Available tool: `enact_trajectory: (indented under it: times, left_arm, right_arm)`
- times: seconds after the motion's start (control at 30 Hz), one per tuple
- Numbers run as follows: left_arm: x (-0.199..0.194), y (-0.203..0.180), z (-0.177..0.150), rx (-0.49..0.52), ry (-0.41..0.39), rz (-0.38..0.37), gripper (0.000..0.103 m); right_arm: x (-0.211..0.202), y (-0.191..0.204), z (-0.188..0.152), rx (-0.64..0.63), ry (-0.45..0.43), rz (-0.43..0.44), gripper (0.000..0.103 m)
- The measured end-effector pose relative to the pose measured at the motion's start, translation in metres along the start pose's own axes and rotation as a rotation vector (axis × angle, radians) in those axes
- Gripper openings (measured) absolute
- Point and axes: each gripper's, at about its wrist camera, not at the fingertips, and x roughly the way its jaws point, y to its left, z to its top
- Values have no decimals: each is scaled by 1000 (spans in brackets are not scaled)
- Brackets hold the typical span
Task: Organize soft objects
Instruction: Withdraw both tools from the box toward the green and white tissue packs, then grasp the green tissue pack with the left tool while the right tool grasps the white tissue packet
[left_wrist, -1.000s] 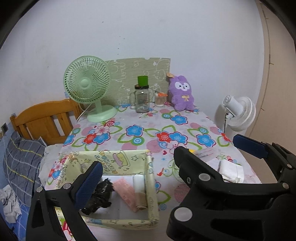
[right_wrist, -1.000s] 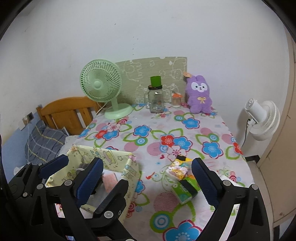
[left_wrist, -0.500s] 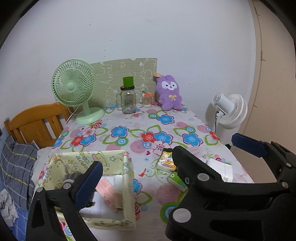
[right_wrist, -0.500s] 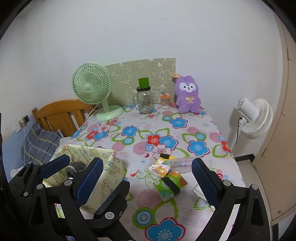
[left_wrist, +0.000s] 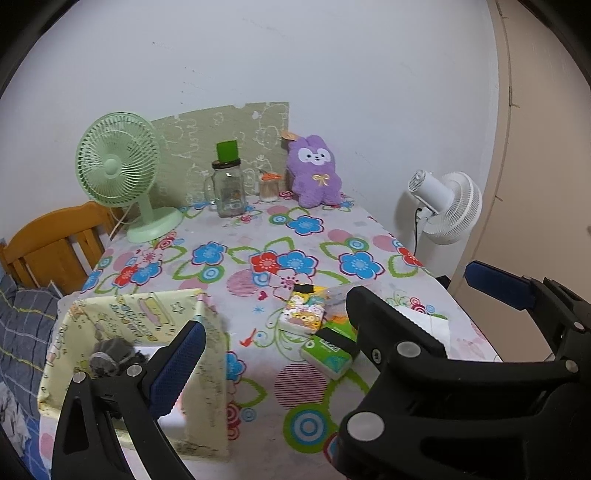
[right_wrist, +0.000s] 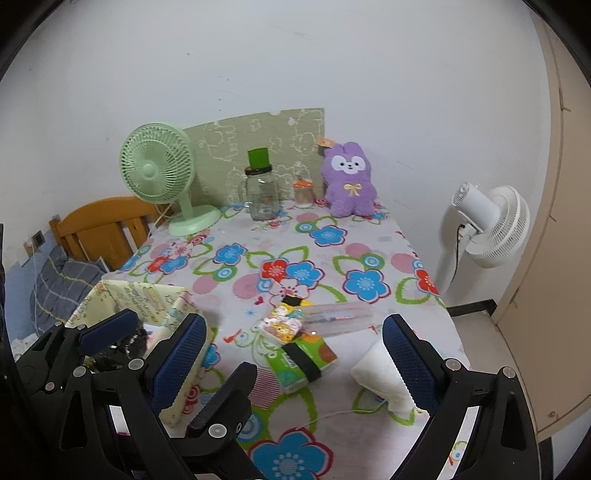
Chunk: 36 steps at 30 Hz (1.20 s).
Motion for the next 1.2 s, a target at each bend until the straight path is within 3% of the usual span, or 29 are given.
enact_trajectory:
  times: [0.5, 1.2]
  left_arm:
    - [38, -28, -14, 46, 73, -53, 102]
    - [99, -42, -20, 86, 168, -38, 95]
  right_arm:
    - [25, -36, -24, 44, 47, -58, 98]
    - [73, -73, -40, 102, 140, -101, 98]
